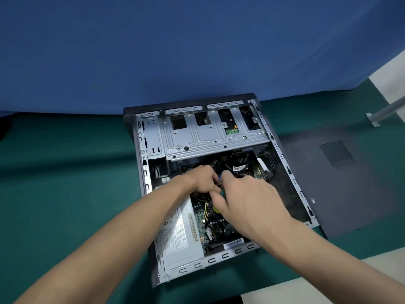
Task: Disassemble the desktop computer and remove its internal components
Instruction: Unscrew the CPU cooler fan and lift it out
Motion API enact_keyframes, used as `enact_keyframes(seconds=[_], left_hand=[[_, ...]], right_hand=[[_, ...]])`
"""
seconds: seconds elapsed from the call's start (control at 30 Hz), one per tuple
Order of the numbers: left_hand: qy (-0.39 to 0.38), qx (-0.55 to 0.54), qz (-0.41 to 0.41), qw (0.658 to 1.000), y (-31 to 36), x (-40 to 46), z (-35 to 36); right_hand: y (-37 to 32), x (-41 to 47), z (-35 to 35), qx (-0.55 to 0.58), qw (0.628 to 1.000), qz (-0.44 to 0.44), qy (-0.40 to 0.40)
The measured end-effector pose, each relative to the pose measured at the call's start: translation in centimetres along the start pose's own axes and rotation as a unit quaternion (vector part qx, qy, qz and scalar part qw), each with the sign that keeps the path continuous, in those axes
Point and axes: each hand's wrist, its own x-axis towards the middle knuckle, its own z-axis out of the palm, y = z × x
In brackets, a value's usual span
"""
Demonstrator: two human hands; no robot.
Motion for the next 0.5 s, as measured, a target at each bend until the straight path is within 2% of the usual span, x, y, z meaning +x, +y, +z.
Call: enact_keyframes(seconds=[0.1, 0.2, 0.27, 0.4, 0.5], left_hand=[[-0.003, -0.005, 0.013, 1.0, 0.12, -0.27, -0.02], [-0.025, 0.008, 0.0, 1.0, 0.27, -0.22, -0.09], [-0.027, 0.004, -0.005, 1.0, 0.27, -0.06, -0.07], [-0.027, 0.034, 0.008, 0.999, 0.41, -0.19, -0.18], [-0.019, 0.058, 0.0, 0.998, 0.34, -0.04, -0.13]], right_hand=[[0.47, -0.04, -0.67, 0.06, 0.997, -0.009, -0.049], [0.93, -0.45, -0.82, -0.042, 0.998, 0.034, -0.023], [1.07, -0.62, -0.56, -0.094, 0.995, 0.02, -0.007], [0.71, -0.72, -0.4, 0.038, 0.995, -0.064, -0.06], [0.69, -0.66, -0.65, 0.018, 0.999, 0.005, -0.037]])
